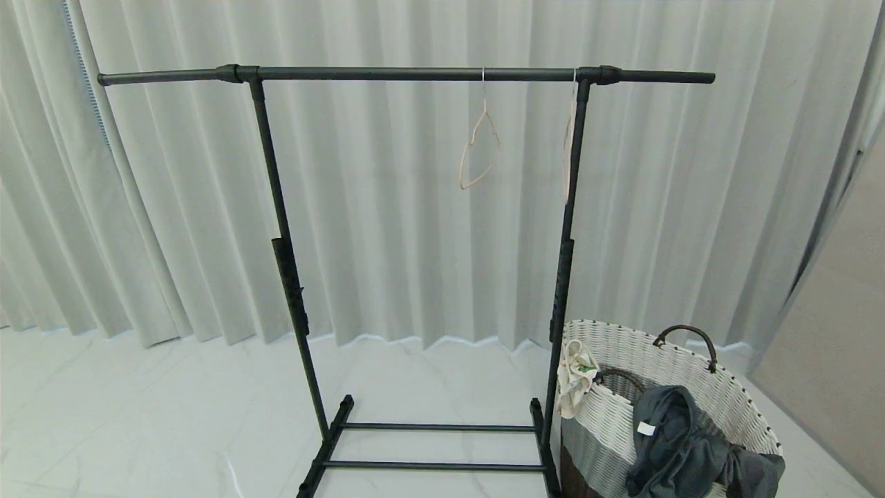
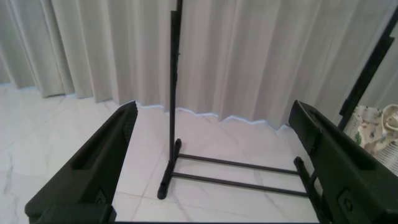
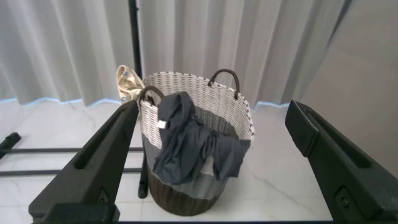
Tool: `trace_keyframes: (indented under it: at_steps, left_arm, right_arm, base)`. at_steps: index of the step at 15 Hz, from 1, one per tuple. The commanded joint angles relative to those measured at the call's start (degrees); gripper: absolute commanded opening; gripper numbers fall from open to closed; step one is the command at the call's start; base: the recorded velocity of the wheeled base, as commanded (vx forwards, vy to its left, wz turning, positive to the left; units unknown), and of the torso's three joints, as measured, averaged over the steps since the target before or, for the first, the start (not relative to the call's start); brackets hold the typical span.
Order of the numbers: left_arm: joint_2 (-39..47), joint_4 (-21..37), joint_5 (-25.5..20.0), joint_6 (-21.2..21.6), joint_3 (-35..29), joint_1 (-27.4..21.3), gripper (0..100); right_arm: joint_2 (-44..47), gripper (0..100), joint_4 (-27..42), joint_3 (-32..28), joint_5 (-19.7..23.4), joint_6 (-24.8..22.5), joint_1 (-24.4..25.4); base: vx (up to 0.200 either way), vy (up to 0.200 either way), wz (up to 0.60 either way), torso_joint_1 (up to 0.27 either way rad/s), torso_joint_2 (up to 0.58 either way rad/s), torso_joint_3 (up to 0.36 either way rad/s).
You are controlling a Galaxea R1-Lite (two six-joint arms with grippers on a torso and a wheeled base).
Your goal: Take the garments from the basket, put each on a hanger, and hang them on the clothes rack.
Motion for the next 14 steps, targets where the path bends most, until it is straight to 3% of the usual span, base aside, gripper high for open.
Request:
trace_keyframes:
  at_steps: [1,14]
  left_arm:
    - [0.08,-0.03,-0.07,0.0,0.0,0.04,100]
    - [-0.01,-0.03,0.01,0.09,0.0,0.04,100]
  right_arm:
    - [0.0,100,0.01,0.0,0.0,-0.06,0.0]
    - [0.0,100,0.01,0.0,0.0,-0.14,0.0]
  base:
    - [0.0,0.0,0.0,0.0,0.0,0.0]
    - [0.2,0.0,0.0,0.003,0.0,0.002]
